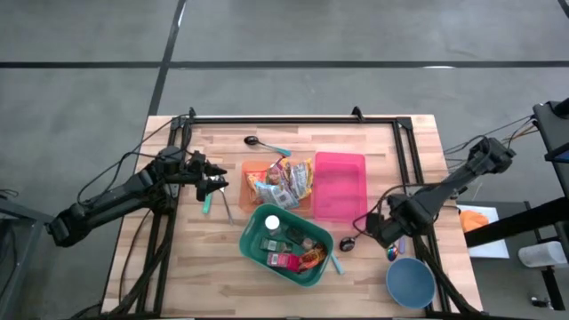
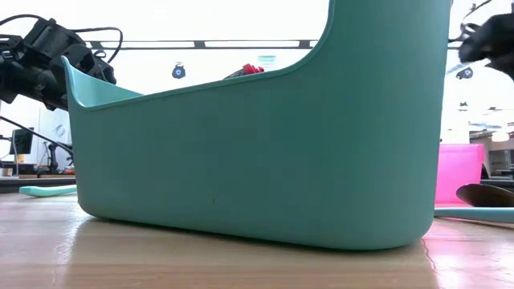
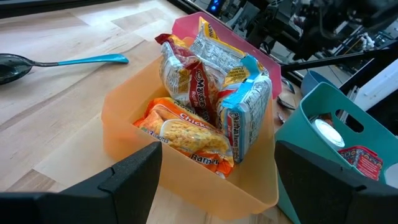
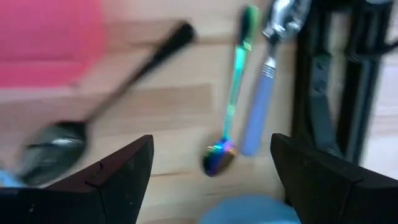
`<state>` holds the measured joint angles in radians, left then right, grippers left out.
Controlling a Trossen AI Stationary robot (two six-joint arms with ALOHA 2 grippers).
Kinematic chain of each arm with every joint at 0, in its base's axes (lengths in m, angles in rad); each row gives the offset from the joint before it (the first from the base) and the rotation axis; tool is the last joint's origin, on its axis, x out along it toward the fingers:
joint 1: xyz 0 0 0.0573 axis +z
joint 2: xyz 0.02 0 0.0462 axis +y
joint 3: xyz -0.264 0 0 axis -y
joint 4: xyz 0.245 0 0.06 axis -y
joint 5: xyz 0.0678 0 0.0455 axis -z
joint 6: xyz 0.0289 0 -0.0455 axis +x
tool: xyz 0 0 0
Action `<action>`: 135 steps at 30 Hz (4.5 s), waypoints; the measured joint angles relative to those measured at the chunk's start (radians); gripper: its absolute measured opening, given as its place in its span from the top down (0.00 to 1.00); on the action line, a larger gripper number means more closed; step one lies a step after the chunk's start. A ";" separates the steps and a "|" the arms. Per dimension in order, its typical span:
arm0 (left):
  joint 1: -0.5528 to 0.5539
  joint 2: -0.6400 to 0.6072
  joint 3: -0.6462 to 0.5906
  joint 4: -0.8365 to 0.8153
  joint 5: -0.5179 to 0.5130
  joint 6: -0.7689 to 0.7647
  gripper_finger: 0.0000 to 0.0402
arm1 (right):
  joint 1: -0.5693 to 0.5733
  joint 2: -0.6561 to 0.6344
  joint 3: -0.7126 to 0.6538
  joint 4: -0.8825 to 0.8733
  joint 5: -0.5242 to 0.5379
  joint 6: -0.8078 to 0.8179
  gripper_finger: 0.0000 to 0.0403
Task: Pick & Place Food Item
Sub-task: Put the purple and blue spoon into the pink bin
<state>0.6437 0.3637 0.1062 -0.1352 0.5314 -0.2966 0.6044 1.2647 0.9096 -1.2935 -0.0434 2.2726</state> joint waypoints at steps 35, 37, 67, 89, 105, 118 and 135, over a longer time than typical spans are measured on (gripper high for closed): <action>0.000 0.000 0.000 0.000 0.000 0.000 0.22 | 0.020 0.018 -0.326 0.386 -0.090 0.032 0.21; 0.000 0.000 0.000 0.000 0.000 0.000 0.22 | 0.020 0.019 -0.353 0.431 -0.090 0.032 0.21; 0.000 0.000 0.000 0.000 0.000 0.000 0.22 | 0.019 0.020 -0.381 0.498 -0.082 0.057 0.78; 0.000 0.000 0.000 0.000 0.000 0.000 0.22 | 0.020 0.021 -0.355 0.478 -0.074 0.047 0.95; 0.000 0.000 0.000 0.000 0.000 0.000 0.22 | 0.020 0.007 -0.128 0.272 -0.051 0.016 0.95; 0.000 0.000 0.000 -0.001 0.000 0.000 0.22 | -0.026 -0.172 0.031 0.069 0.400 -0.111 0.95; 0.000 0.000 0.000 0.000 0.000 0.000 0.22 | -0.511 -0.209 0.024 0.243 0.379 -0.747 0.95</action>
<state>0.6435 0.3641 0.1062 -0.1356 0.5316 -0.2966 0.0935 1.0555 0.9334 -1.0508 0.3357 1.5257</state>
